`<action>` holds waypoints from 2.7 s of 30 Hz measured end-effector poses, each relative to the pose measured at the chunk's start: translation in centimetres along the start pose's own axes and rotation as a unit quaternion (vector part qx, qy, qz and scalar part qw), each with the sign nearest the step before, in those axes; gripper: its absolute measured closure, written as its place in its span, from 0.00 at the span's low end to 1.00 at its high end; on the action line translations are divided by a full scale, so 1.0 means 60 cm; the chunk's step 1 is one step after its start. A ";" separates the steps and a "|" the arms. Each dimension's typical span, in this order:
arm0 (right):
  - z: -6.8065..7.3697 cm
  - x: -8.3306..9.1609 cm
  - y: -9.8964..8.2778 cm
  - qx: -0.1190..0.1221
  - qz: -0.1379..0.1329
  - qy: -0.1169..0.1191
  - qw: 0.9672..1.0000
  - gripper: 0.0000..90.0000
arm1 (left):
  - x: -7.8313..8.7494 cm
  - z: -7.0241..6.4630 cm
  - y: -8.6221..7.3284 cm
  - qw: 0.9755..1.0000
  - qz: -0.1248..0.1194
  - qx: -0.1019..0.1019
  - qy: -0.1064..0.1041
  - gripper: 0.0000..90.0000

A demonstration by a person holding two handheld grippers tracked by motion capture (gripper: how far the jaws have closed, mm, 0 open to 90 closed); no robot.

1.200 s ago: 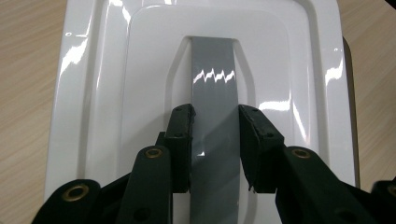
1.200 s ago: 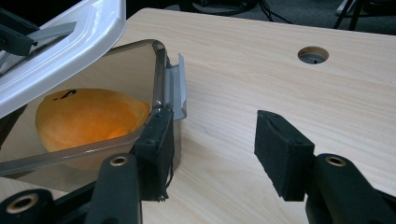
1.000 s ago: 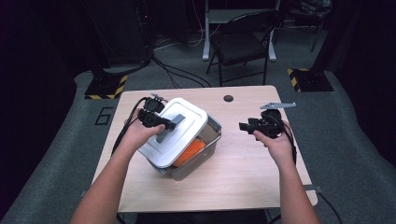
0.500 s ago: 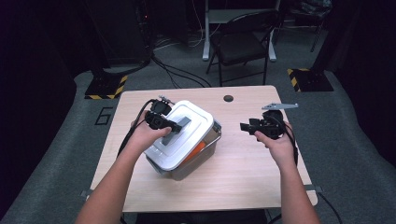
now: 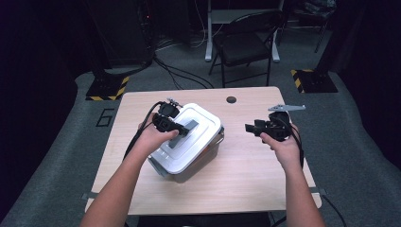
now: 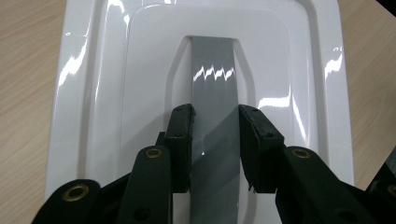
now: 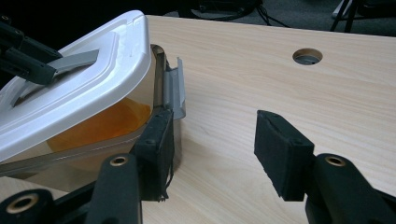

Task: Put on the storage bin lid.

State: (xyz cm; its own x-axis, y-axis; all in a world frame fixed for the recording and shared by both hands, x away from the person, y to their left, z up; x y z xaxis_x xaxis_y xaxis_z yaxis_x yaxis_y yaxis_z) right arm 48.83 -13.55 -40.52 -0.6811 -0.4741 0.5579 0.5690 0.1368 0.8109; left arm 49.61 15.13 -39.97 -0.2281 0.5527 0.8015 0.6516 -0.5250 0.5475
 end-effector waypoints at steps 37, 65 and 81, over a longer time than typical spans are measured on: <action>-0.007 -0.005 -0.004 -0.005 0.004 -0.002 1.000 0.52 | -0.040 -0.004 -0.007 0.999 0.031 -0.021 -0.011 0.74; -0.016 -0.005 -0.007 -0.008 0.004 -0.008 1.000 0.52 | -0.046 0.005 -0.011 0.999 0.023 -0.023 -0.019 0.67; -0.011 -0.010 -0.009 -0.007 0.011 -0.009 1.000 0.52 | -0.005 0.026 -0.014 0.999 -0.025 -0.025 0.006 0.50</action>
State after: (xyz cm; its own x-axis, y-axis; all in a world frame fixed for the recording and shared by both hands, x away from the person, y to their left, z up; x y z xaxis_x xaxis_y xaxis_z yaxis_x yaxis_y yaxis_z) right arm 49.25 -13.94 -41.41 -0.6764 -0.4563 0.5782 0.5895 0.1352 0.7964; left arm 50.26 16.39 -41.07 -0.2680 0.5719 0.7753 0.6029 -0.5281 0.5980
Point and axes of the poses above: each handheld gripper's, and its own axes: x roughly backward along the jaws, y roughly out of its top, z roughly to its left, the point moved 7 cm from there along -x, roughly forward along the jaws, and after that the axes turned 8 degrees about -y, right-handed, at the moved point
